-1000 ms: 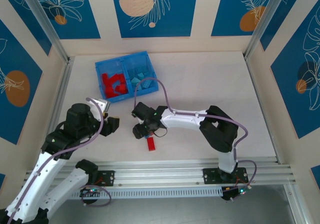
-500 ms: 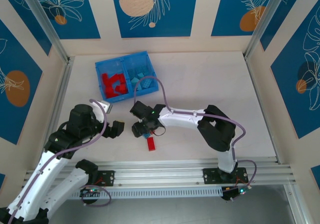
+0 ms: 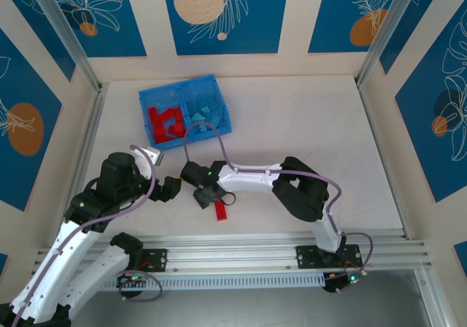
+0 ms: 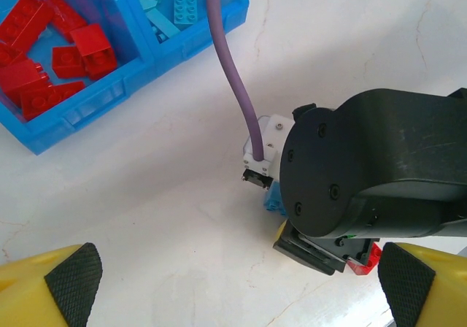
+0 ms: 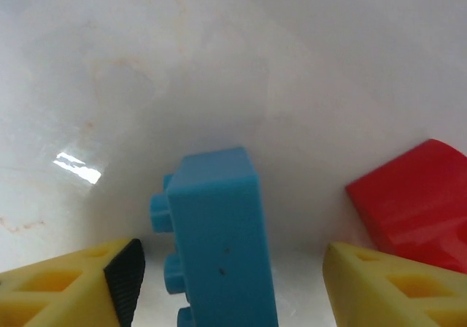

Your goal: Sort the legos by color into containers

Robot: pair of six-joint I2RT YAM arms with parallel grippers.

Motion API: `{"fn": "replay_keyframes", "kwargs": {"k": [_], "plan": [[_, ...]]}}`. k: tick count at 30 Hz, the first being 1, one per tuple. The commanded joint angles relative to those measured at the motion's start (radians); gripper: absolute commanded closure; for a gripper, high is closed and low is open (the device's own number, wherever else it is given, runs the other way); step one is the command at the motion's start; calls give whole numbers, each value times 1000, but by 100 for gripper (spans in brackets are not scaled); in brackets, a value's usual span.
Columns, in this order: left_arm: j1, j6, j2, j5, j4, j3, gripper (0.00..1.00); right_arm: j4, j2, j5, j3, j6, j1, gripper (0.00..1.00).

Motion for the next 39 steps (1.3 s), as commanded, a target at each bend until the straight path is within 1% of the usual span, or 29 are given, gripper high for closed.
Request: {"fn": "replay_keyframes", "kwargs": {"k": [1,5,7,9,11,12,14,16,18,20,23,27,28,30,34,37,39], "plan": [[0,8,-4,-7,13,-7,0,-32,-20,29,-31,4,3,33],[0,7,-6,-6,13,-7,0,-26,0,23,-12,4,0,53],[-1,11,-10,1,10,-7,0,-25,2,19,-3,6,3,67],[1,18,-20,21,12,-8,0,-12,-17,18,-9,14,4,72],[0,30,-32,62,23,-10,0,18,-62,5,-31,21,-3,74],[-1,40,-40,103,33,-11,0,43,-95,-10,-47,23,-10,75],[0,58,-58,217,69,-17,0,86,-163,-46,-70,25,-27,76],[1,74,-78,378,117,-29,0,129,-225,-69,-76,23,-50,76],[0,79,-95,467,152,-39,0,155,-262,-89,-66,13,-79,77],[0,83,-107,487,154,-41,0,183,-287,-100,-45,-5,-109,77],[0,88,-116,446,137,-40,0,217,-286,-103,12,-46,-166,77],[0,82,-114,300,98,-27,0,283,-215,-71,115,-116,-251,77],[1,83,-116,290,95,-26,0,301,-179,-45,148,-137,-273,77],[1,82,-125,306,105,-29,0,311,-93,3,241,-176,-309,77],[2,84,-138,293,106,-31,0,260,131,51,516,-228,-365,77],[4,83,-139,290,103,-33,0,145,314,74,760,-213,-383,77],[6,83,-138,292,102,-33,0,66,418,75,923,-210,-386,74]]}}
